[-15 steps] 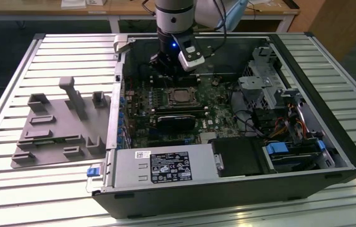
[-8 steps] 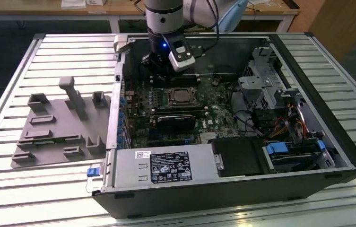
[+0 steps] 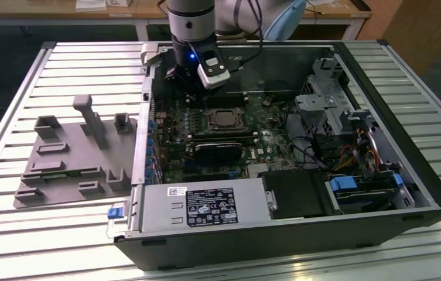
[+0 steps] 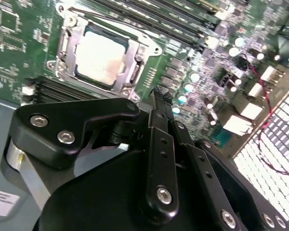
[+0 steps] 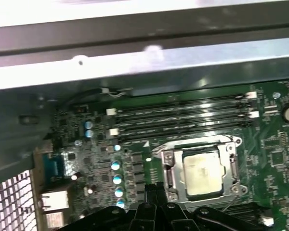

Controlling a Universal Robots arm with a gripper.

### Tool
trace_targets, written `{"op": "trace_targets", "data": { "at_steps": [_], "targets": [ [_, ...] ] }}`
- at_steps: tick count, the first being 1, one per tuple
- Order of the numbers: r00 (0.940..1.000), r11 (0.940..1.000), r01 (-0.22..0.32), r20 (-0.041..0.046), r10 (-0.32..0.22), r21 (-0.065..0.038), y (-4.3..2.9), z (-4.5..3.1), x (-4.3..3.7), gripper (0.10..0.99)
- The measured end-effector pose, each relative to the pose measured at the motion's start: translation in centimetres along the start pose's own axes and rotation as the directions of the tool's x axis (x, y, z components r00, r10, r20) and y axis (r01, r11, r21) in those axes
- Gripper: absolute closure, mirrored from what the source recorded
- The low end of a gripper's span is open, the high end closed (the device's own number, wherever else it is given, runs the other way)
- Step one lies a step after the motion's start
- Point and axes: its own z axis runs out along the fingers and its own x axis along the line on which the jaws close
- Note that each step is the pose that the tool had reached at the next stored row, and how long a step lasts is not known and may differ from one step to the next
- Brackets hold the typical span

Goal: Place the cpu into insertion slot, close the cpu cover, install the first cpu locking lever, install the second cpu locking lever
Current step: 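Install the first cpu locking lever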

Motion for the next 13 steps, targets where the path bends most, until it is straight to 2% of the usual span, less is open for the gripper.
{"op": "trace_targets", "data": {
  "at_steps": [2,4,5,8,9,13],
  "targets": [
    [1.0,1.0,0.0,-0.0004,0.0,-0.002,-0.04,-0.02,0.23,0.984],
    [1.0,0.9999,-0.001,-0.0017,0.001,-0.01,-0.05,-0.02,0.34,0.984],
    [1.0,0.9998,-0.001,-0.003,0.001,-0.02,-0.06,-0.02,0.38,0.984],
    [1.0,0.9981,-0.004,-0.0093,0.003,-0.061,-0.08,-0.03,0.52,0.984],
    [0.9999,0.9974,-0.005,-0.011,0.004,-0.071,-0.09,-0.04,0.56,0.984],
    [0.9999,0.9946,-0.007,-0.016,0.006,-0.103,-0.11,-0.05,0.73,0.984]
  ]
}}
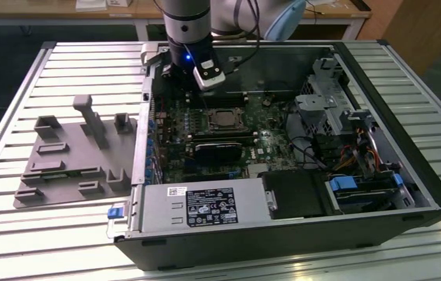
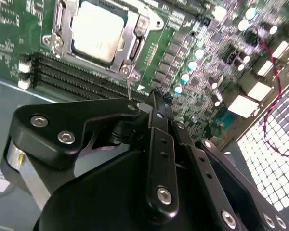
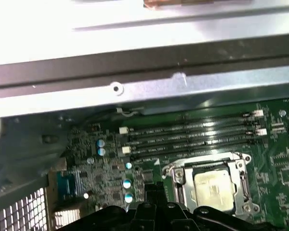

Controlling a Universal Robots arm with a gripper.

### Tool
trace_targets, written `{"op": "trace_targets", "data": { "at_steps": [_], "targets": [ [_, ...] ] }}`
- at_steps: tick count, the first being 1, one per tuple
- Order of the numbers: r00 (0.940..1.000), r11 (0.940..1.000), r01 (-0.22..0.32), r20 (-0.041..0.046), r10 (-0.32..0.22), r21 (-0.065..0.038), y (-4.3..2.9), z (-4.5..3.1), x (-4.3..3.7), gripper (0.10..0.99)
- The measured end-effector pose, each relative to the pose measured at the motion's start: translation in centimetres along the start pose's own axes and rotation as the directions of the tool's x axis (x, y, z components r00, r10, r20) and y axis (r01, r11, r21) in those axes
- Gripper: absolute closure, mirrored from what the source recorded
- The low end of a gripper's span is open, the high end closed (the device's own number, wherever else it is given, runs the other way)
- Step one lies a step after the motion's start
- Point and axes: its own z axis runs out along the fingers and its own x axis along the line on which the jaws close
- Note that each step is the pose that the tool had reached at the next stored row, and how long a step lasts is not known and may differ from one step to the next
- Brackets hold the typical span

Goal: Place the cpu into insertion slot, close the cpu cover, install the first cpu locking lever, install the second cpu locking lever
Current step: 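Install the first cpu locking lever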

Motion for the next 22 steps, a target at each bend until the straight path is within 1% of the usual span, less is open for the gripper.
{"op": "trace_targets", "data": {
  "at_steps": [3,7,9,10,16,22],
  "targets": [
    [1.0,0.9998,-0.001,-0.0032,0.001,-0.022,-0.02,-0.01,0.13,0.984],
    [1.0,0.9984,-0.004,-0.0084,0.003,-0.056,-0.05,-0.02,0.31,0.984],
    [0.9999,0.9977,-0.004,-0.0103,0.004,-0.068,-0.06,-0.02,0.36,0.984],
    [0.9999,0.9975,-0.005,-0.0107,0.004,-0.071,-0.06,-0.02,0.37,0.984],
    [0.9999,0.9974,-0.005,-0.011,0.004,-0.072,-0.06,-0.01,0.33,0.984],
    [0.9999,0.9974,-0.005,-0.011,0.004,-0.073,0.04,0.07,-0.33,0.984]
  ]
}}
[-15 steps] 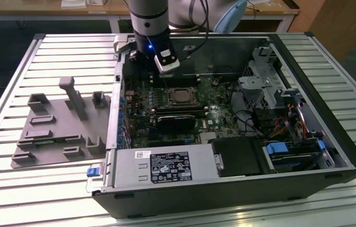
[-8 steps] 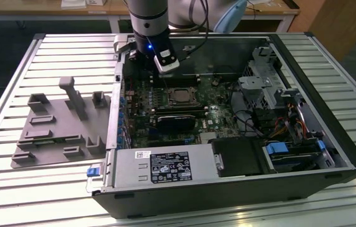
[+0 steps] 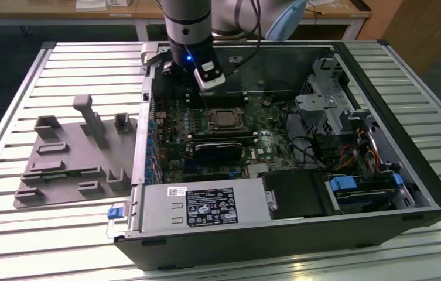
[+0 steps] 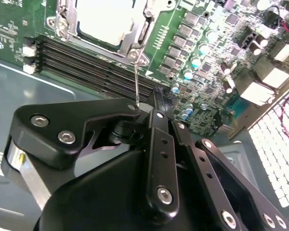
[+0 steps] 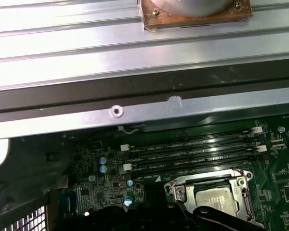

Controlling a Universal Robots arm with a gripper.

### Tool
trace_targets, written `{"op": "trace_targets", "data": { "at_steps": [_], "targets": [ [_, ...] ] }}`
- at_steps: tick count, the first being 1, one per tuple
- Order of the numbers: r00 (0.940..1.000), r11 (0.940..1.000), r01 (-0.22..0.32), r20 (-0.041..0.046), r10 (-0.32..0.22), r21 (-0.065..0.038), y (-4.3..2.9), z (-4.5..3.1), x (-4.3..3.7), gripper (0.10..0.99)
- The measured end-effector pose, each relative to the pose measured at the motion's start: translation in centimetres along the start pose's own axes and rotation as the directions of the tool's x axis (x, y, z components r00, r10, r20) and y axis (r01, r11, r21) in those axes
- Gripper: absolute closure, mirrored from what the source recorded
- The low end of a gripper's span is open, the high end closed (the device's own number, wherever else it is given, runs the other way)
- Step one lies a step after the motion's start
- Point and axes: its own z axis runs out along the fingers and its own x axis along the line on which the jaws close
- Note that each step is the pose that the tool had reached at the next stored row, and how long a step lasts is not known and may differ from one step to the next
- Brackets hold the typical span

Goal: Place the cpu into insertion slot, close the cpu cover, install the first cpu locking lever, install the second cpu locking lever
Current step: 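Install the first cpu locking lever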

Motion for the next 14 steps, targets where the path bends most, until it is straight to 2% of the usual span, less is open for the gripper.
{"op": "trace_targets", "data": {
  "at_steps": [5,14],
  "targets": [
    [1.0,1.0,0.0,0.0,0.0,0.0,0.11,0.08,-0.79,0.984],
    [1.0,1.0,0.0,0.0,0.0,0.0,0.4,0.26,-2.79,0.984]
  ]
}}
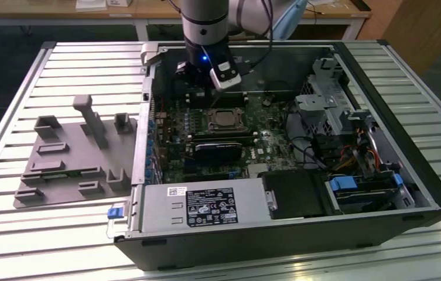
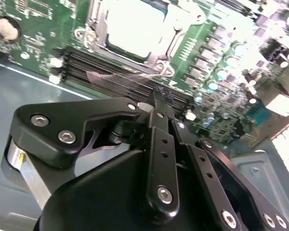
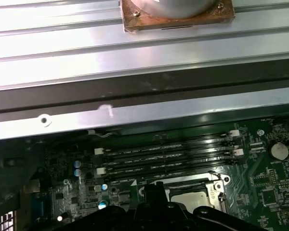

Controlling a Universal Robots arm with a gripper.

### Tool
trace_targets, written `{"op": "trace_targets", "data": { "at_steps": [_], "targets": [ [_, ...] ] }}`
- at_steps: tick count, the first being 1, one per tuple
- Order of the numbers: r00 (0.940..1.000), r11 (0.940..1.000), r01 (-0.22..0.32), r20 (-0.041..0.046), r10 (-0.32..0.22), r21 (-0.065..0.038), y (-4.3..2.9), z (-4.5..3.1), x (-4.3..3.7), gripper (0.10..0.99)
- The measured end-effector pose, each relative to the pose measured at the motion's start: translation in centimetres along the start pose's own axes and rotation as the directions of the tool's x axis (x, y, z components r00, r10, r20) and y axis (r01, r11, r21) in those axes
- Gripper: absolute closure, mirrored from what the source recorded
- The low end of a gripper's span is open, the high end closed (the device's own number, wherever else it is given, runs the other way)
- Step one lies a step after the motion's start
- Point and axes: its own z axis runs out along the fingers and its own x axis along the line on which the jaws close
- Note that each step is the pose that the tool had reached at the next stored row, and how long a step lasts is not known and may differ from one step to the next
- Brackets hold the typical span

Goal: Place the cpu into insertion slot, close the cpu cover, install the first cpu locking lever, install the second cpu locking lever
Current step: 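Install the first cpu locking lever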

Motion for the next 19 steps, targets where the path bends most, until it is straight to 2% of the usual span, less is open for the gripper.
{"op": "trace_targets", "data": {
  "at_steps": [4,9,10,11,13,19],
  "targets": [
    [1.0,1.0,0.0,-0.0001,0.0,0.0,0.1,0.05,-0.69,0.984],
    [1.0,1.0,0.0,0.0,0.0,0.0,0.1,0.06,-0.7,0.984],
    [1.0,1.0,0.0,0.0009,0.0,0.0,0.1,0.07,-0.7,0.984],
    [1.0,1.0,0.001,0.0055,-0.001,0.0,0.09,0.1,-0.67,0.984],
    [0.9997,1.0,0.005,0.024,-0.005,0.001,0.05,0.15,-0.53,0.984],
    [0.995,0.9998,0.02,0.0981,-0.019,-0.004,-0.03,0.28,-0.15,0.984]
  ]
}}
